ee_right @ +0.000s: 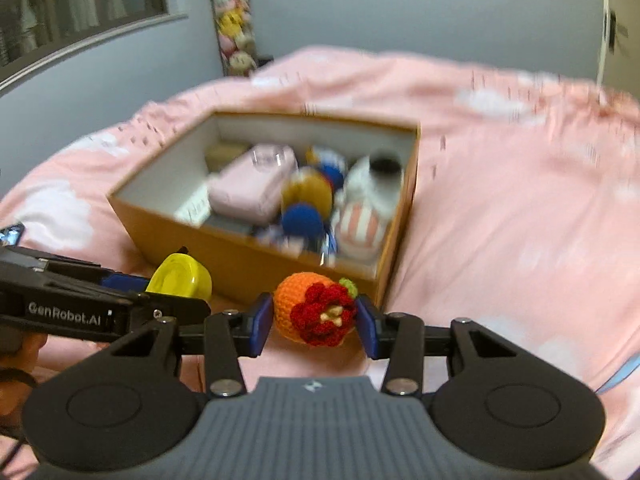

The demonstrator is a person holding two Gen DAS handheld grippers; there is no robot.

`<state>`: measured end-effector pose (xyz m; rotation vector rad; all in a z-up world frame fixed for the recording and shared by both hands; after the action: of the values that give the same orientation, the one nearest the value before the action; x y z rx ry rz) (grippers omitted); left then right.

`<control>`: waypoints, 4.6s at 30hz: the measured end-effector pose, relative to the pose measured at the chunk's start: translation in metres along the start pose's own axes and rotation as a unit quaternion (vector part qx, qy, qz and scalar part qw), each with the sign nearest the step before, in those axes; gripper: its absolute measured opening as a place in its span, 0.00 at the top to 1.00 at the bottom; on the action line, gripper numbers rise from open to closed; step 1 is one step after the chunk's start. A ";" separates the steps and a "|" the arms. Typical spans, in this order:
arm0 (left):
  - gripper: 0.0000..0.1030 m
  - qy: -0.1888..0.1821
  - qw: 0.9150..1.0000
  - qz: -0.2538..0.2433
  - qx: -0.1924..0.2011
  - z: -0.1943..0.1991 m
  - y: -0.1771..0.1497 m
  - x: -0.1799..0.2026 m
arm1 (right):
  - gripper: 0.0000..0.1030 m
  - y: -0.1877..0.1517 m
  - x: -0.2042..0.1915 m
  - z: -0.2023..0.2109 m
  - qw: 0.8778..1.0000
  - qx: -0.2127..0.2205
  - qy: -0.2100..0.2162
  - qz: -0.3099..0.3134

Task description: Organize objects

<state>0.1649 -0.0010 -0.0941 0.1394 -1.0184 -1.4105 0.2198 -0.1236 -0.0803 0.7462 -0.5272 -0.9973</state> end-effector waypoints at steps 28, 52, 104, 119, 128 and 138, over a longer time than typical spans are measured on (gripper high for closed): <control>0.43 -0.016 0.997 0.061 -0.042 -0.096 0.077 -0.035 | 0.55 0.048 -0.007 -0.104 0.956 -0.147 -0.059 0.247; 0.43 -0.023 0.992 0.046 -0.113 -0.129 0.088 -0.041 | 0.49 0.085 0.018 -0.061 0.964 -0.044 -0.117 0.236; 0.06 0.212 0.953 -0.142 0.162 0.066 0.111 0.025 | 0.15 0.091 -0.027 0.041 0.996 0.084 -0.034 -0.027; 0.06 0.224 0.956 -0.105 0.155 0.056 0.050 -0.003 | 0.10 0.046 -0.022 0.056 0.987 0.116 -0.090 -0.066; 0.06 0.234 0.957 -0.106 0.134 0.050 0.033 -0.009 | 0.09 0.034 -0.031 0.046 0.990 0.100 -0.084 -0.058; 0.06 0.246 0.962 -0.068 0.094 0.042 0.018 -0.027 | 0.08 0.015 -0.024 0.026 0.991 0.047 -0.104 -0.072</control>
<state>0.1558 0.0455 -0.0711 0.6784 -0.7325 -1.3072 0.1988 -0.1059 -0.0532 0.7753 -0.7132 -1.1988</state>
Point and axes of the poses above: each gripper's, at about its wrist camera, not at the fingertips, and z roughly against the way its jaws point, x to its right, y to its top, the point moved 10 cm from there along -z, roughly the way its jaws point, and after that the axes turned 12 degrees about -y, right-handed, at the moved point
